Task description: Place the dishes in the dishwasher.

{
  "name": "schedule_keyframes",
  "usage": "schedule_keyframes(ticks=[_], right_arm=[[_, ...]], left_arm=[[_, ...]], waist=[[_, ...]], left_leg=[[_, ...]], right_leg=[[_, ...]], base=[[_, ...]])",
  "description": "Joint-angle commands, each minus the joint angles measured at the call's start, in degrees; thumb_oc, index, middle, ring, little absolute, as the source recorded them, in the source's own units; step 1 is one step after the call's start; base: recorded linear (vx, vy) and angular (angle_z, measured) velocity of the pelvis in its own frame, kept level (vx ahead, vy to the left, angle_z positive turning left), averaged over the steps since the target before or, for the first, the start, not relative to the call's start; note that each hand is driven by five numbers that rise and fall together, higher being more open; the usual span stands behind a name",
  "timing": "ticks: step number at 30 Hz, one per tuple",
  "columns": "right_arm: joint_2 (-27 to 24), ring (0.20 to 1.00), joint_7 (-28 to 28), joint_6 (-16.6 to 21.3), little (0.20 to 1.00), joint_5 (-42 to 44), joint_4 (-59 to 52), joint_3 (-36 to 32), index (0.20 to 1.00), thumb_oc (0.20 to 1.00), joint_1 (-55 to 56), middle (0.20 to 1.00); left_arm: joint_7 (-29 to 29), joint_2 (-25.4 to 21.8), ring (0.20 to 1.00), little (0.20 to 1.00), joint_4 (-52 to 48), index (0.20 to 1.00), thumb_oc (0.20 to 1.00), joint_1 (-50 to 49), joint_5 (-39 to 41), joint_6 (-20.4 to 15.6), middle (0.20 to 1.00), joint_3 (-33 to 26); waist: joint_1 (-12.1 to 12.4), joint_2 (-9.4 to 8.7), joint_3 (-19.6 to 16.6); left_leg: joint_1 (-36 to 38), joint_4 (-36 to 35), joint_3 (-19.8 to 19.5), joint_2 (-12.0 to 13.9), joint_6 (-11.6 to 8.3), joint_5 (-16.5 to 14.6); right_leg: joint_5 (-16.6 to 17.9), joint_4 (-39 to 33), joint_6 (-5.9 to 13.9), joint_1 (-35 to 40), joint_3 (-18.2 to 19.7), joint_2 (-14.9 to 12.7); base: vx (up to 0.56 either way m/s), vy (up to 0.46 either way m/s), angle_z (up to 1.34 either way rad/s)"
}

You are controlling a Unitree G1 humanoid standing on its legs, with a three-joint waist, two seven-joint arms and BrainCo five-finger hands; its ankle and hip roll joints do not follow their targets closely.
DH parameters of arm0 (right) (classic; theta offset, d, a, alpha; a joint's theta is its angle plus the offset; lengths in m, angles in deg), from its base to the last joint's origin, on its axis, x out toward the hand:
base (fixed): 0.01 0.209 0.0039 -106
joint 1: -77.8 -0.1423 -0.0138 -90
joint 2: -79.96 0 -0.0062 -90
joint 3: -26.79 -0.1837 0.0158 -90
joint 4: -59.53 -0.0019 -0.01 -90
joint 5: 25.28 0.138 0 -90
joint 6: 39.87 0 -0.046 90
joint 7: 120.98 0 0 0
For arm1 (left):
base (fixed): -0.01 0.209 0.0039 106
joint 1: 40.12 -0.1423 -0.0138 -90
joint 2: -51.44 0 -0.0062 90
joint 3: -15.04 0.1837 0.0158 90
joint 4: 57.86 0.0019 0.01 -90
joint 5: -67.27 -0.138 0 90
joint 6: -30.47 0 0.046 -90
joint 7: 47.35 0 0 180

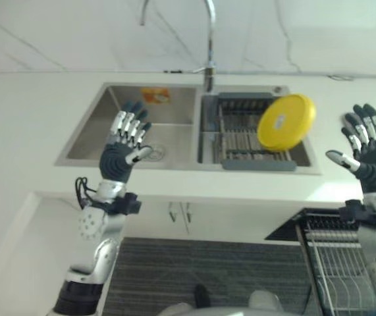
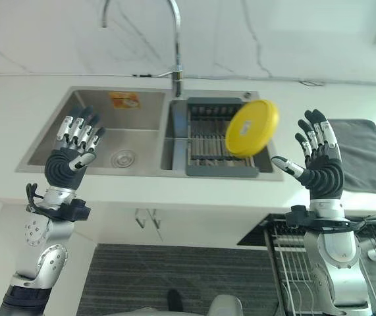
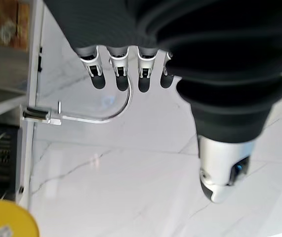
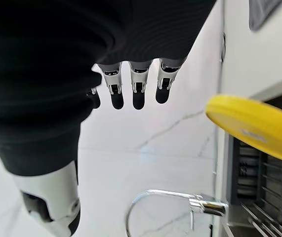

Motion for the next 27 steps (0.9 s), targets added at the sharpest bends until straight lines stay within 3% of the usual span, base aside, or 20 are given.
schedule_keyframes(ticks=[1,2,4,5,9,14,19,22,27], right_arm=[[-0.9,1.000,-1.2,3.5,1.000,-0.6,1.4,-2.0,1.000,1.000,-2.4,1.000],[-1.0,1.000,-1.3,3.4,1.000,-0.3,1.5,-2.5,1.000,1.000,-2.3,1.000],[-1.8,1.000,-1.3,2.8,1.000,0.3,1.7,-2.9,1.000,1.000,-2.7,1.000],[-1.9,1.000,-1.1,2.3,1.000,0.2,1.6,-2.7,1.000,1.000,-3.1,1.000],[-2.6,1.000,0.1,2.0,1.000,1.0,1.1,-3.0,1.000,1.000,-3.2,1.000],[-2.2,1.000,-0.7,2.2,1.000,1.2,1.8,-2.7,1.000,1.000,-3.9,1.000],[-1.8,1.000,-1.2,1.3,1.000,1.2,2.8,-2.8,1.000,1.000,-4.2,1.000],[-1.2,1.000,-0.6,-0.5,1.000,0.5,3.3,-1.8,1.000,1.000,-5.5,1.000],[-1.4,1.000,2.1,-3.2,1.000,1.0,4.0,-2.3,1.000,1.000,-3.4,1.000]], left_arm=[[0.6,-2.4,1.000,1.000,-3.6,1.000,1.000,0.0,1.9,-1.0,1.000,0.0],[0.8,-2.3,1.000,1.000,-3.6,1.000,1.000,-0.2,1.9,-0.8,1.000,-0.2],[0.7,-2.2,1.000,1.000,-3.4,1.000,1.000,-0.5,0.8,-0.4,1.000,-0.1],[0.2,-2.2,1.000,1.000,-3.4,1.000,1.000,-0.3,0.3,-0.2,1.000,0.0],[-0.7,-2.4,1.000,1.000,-3.2,1.000,1.000,-0.9,-1.4,-0.3,1.000,-1.3],[-0.3,-2.5,1.000,1.000,-2.9,1.000,1.000,-0.7,-2.5,-0.7,1.000,-0.7],[-0.4,-2.6,1.000,1.000,-3.1,1.000,1.000,-0.9,-3.1,0.1,1.000,-1.4],[-0.3,-2.5,1.000,1.000,-2.7,1.000,1.000,-0.6,-3.2,-0.5,1.000,-1.7],[2.2,-2.6,1.000,1.000,-2.5,1.000,1.000,-1.9,-0.9,-1.0,1.000,-2.4]], waist=[[-0.7,-0.51,-3.5],[-0.8,-0.47,-3.5],[-1.5,-0.31,-3.2],[-1.5,-0.43,-3.2],[-1.7,-1.50,-2.3],[-3.0,-2.00,-1.3],[-3.2,-2.00,-2.5],[-3.2,-1.90,-3.6],[-4.2,-1.88,-4.2]], left_leg=[[-2.9,0.1,-0.2,3.3,-7.61,3.1],[-2.6,0.1,0.1,3.0,-7.36,2.9],[-1.9,0.1,-0.9,2.6,-7.11,2.4],[-1.8,0.1,-1.7,2.4,-7.06,2.3],[0.2,0.1,-2.4,2.0,-7.48,0.7],[2.3,0.1,-2.2,2.5,-8.53,-1.1],[2.5,0.1,-1.8,3.6,-8.86,-1.0],[2.2,0.1,0.7,5.0,-9.68,-0.5],[2.6,0.8,3.7,6.7,-10.55,0.4]], right_leg=[[18.4,-11.9,0.72,8.2,-1.0,0.0],[18.6,-10.8,0.81,8.0,-1.1,0.4],[16.4,-9.4,0.11,5.4,-1.2,5.5],[15.5,-10.1,-0.20,4.9,-2.1,6.5],[15.7,-17.1,-0.12,3.1,-6.1,6.1],[19.2,-24.9,0.84,1.0,-4.7,5.6],[15.2,-32.2,0.07,5.9,-3.1,8.8],[13.7,-39.2,-1.16,10.3,-2.3,10.3],[12.7,-39.5,-2.05,11.2,-1.2,11.5]], base=[[0.15,0.165,0.29],[0.15,0.176,0.36],[0.14,0.142,0.39],[0.12,0.064,0.18],[0.11,-0.033,-0.11],[0.08,-0.143,-0.27],[0.07,-0.231,-0.15],[0.02,-0.325,-0.22],[0.02,-0.209,-0.06]])
